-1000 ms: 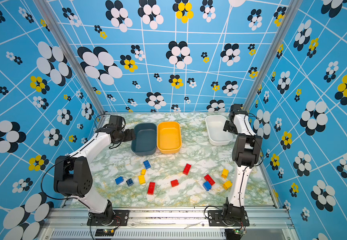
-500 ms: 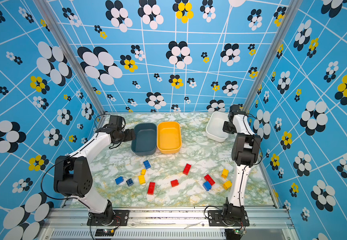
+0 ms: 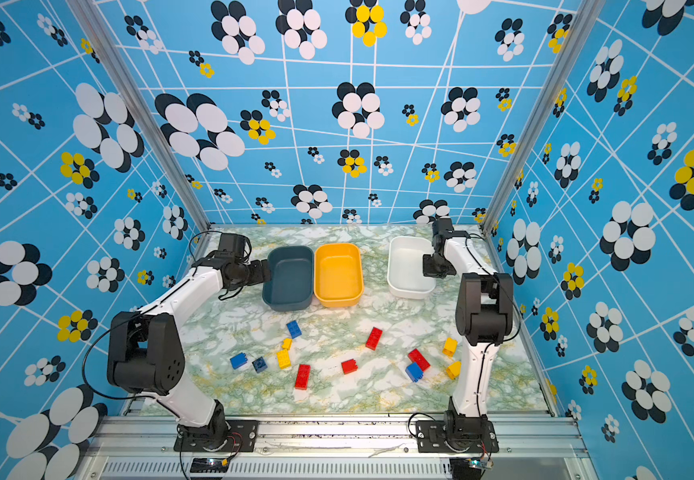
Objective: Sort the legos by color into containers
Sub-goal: 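Drag the white bin with right gripper against the yellow bin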
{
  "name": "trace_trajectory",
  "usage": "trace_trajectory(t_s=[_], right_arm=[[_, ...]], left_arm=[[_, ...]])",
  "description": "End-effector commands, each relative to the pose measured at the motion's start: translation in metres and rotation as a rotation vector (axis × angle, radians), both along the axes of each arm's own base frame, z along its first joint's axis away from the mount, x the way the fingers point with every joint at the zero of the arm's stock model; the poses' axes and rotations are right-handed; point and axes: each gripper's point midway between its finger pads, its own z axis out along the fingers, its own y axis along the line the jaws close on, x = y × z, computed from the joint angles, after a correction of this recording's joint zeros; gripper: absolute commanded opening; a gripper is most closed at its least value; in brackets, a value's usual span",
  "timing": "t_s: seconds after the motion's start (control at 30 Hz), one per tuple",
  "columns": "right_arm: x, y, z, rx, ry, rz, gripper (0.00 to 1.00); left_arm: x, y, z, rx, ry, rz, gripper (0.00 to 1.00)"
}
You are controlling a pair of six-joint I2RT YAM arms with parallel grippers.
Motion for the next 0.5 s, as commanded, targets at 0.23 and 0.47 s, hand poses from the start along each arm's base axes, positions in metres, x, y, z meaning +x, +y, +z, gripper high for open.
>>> trace_trajectory(t_s=[0.23, 0.47], right_arm=[[-0.011, 0.044, -0.003, 0.021, 0.031, 0.152, 0.0], [-0.012, 0.075, -0.007, 0.023, 0.045, 0.213, 0.0]], left_arm=[[-0.004, 0.002, 0.012, -0.017, -0.033, 0.009, 0.93], [-0.005, 0.002, 0.01, -0.018, -0.032, 0.013, 0.93]])
